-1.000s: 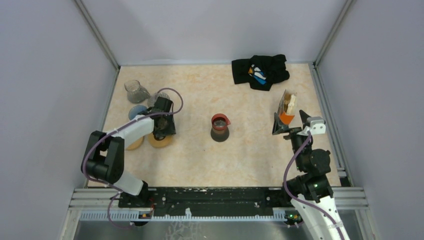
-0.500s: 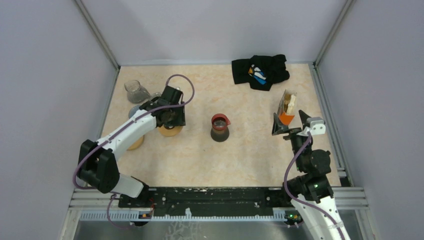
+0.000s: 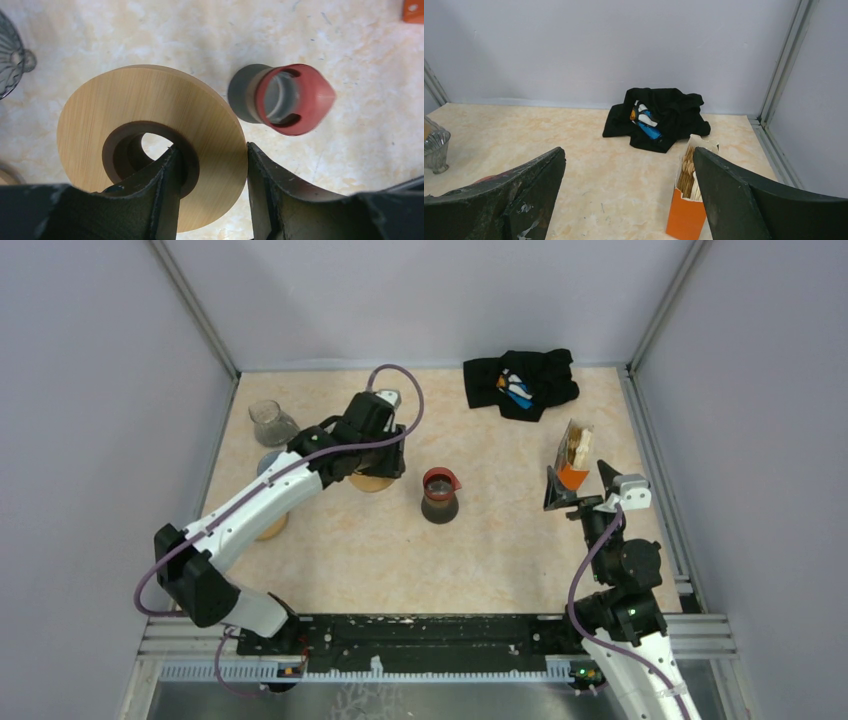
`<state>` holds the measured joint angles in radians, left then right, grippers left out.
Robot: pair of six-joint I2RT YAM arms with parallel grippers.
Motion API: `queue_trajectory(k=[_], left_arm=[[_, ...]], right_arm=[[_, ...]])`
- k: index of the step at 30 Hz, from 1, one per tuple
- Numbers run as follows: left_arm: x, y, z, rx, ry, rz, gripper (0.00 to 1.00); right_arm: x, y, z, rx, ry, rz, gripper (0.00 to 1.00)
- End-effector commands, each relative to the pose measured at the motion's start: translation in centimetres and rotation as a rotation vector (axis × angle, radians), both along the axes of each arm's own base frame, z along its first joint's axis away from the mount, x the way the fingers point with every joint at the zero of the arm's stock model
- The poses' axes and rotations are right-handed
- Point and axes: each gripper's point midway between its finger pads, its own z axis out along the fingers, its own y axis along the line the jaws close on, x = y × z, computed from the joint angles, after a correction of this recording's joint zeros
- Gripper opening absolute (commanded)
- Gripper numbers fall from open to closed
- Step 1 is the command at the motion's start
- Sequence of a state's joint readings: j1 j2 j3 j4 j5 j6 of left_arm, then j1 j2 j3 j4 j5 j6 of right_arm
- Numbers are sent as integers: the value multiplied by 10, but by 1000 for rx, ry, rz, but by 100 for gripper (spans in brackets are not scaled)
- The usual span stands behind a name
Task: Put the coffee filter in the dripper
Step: Place the connecting ring on the coffee server.
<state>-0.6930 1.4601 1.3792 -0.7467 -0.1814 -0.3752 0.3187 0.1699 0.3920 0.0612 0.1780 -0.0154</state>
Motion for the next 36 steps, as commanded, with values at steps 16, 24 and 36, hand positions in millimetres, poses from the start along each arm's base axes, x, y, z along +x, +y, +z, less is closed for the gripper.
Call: queue_trajectory(k=[16,24,36], left_arm=[[-13,-106,17,19,-70,-327,32],[-14,-130,-4,54,-40,-390,32],[-13,-139,-34,123,8,-411,35]], right_arm=[[-6,2,16,14,-60,17,99],[-6,2,15,14,-59,16,99],[-6,1,15,12,-59,14,99]])
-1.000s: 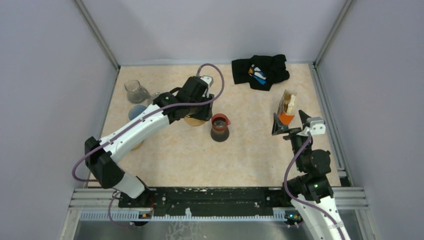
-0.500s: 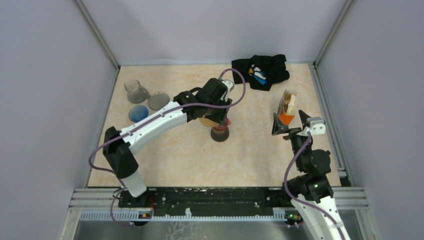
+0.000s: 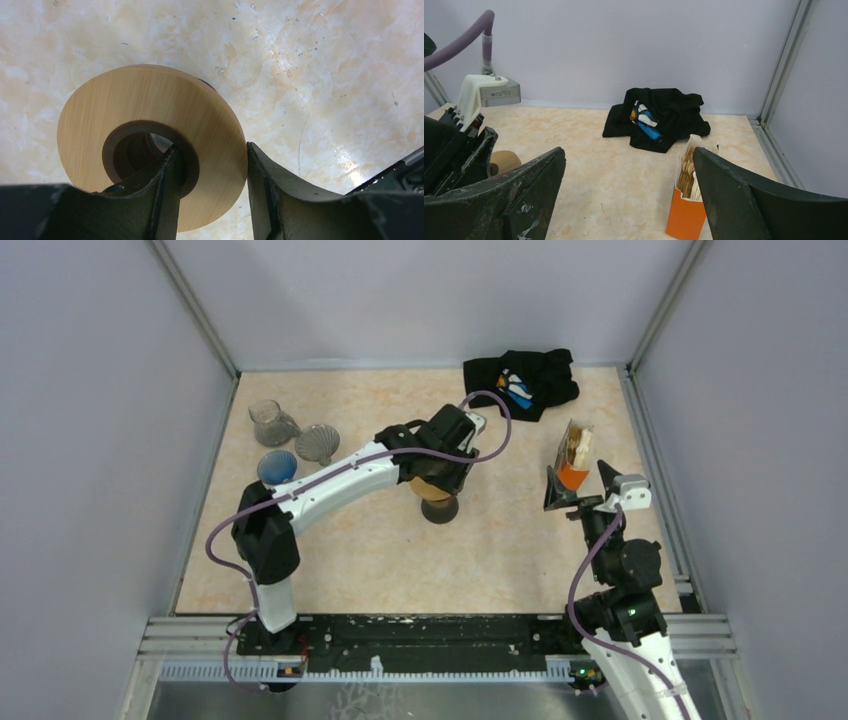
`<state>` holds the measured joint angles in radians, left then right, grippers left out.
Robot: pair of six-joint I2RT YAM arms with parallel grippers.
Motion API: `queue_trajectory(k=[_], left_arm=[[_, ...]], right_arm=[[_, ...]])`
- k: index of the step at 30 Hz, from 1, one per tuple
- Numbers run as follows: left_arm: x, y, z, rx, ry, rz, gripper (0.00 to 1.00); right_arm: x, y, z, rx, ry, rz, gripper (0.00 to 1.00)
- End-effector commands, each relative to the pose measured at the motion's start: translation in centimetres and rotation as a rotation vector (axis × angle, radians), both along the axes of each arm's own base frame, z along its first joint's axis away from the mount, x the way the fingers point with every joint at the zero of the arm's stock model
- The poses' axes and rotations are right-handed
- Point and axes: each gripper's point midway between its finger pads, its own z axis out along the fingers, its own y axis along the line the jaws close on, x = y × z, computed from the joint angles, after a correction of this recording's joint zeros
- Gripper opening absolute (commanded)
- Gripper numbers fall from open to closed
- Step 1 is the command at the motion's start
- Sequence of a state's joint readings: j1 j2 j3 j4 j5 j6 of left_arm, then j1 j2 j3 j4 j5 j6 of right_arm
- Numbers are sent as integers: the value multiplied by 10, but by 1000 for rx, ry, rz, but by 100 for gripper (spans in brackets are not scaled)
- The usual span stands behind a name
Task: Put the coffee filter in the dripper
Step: Place the connecting ring on the coffee server.
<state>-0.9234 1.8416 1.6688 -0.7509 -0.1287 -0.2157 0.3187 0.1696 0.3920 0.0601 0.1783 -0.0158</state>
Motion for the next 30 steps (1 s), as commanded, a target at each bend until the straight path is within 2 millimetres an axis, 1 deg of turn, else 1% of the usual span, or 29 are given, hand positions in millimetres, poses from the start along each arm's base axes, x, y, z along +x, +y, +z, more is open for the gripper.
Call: queue_trajectory(k=[1,9,13,20,22,26,30], left_arm=[[2,-11,9,-8,-26,-30,36],[-1,-12,-7,26,-3,-40,42],[-4,-16,-10,27,7,-53,46],[-6,-16,-7,23,9,-55,54],[-7,-16,-6,21,8,-54,58],[-9,-17,-4,14,9,-59,61],[-10,-19,2,-1,3,-59,62]], right_arm=[[-6,2,15,13,-59,15,99],[-6,2,16,14,-60,15,99],[-6,1,15,13,-58,12,99],[-6,2,15,13,-59,15,99],[-6,1,15,14,-60,14,99],[-6,1,15,14,-59,14,99],[-6,2,16,13,-60,15,99]])
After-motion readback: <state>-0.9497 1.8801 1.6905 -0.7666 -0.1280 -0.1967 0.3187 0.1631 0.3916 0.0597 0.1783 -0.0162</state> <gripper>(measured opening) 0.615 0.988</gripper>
